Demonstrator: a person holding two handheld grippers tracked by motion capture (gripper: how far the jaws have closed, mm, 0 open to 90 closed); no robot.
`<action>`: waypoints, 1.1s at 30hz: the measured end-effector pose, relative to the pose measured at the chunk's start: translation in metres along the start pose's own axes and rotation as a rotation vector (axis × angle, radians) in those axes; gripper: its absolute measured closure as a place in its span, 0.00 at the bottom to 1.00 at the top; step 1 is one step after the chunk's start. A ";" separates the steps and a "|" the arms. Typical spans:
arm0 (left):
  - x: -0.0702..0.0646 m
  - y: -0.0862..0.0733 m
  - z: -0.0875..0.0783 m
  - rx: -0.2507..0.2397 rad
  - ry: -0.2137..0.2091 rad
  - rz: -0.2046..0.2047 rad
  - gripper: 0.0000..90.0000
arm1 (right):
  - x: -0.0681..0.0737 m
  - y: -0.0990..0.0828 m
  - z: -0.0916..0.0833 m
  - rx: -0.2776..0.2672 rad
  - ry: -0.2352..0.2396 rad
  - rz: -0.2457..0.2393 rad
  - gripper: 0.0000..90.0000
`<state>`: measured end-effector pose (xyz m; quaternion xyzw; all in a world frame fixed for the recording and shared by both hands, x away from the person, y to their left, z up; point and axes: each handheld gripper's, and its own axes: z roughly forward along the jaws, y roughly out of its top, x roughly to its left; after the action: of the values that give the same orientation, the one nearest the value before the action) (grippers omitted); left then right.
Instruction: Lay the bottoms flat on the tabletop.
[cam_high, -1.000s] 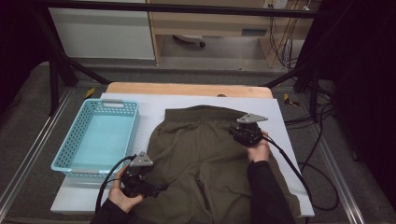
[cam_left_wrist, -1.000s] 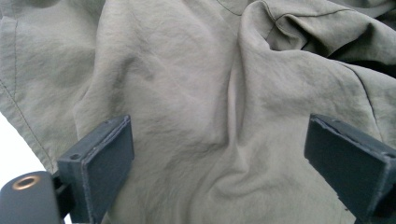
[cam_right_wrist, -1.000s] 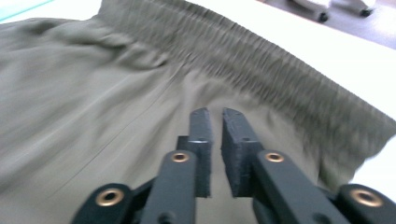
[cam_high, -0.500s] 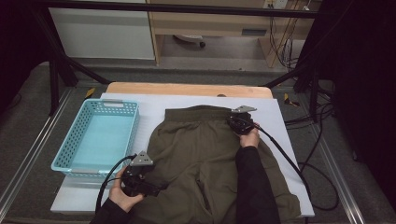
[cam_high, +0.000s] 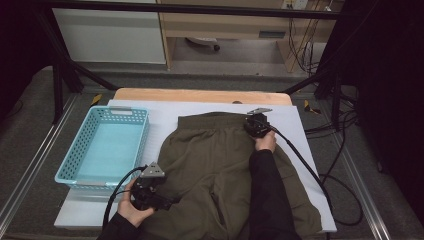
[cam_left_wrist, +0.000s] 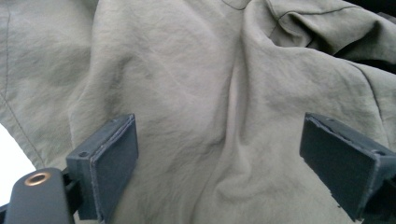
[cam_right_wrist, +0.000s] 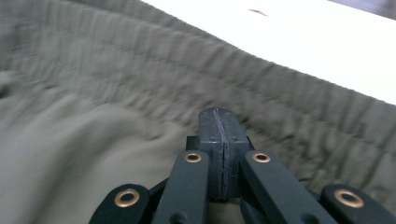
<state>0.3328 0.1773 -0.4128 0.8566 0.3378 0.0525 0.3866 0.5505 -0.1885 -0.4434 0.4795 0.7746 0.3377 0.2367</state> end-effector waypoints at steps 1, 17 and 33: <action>0.000 0.000 0.000 0.000 0.003 0.000 0.13 | 0.002 -0.002 -0.005 -0.003 0.016 0.002 0.89; 0.022 0.050 0.030 0.029 0.070 -0.053 0.28 | -0.017 -0.075 -0.107 -0.037 0.055 0.038 0.33; 0.057 0.055 0.070 0.130 0.180 -0.136 0.92 | -0.028 -0.112 -0.127 -0.003 0.034 0.019 0.36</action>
<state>0.4309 0.1423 -0.4329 0.8466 0.4313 0.0810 0.3012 0.4096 -0.2860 -0.4428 0.4806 0.7734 0.3492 0.2210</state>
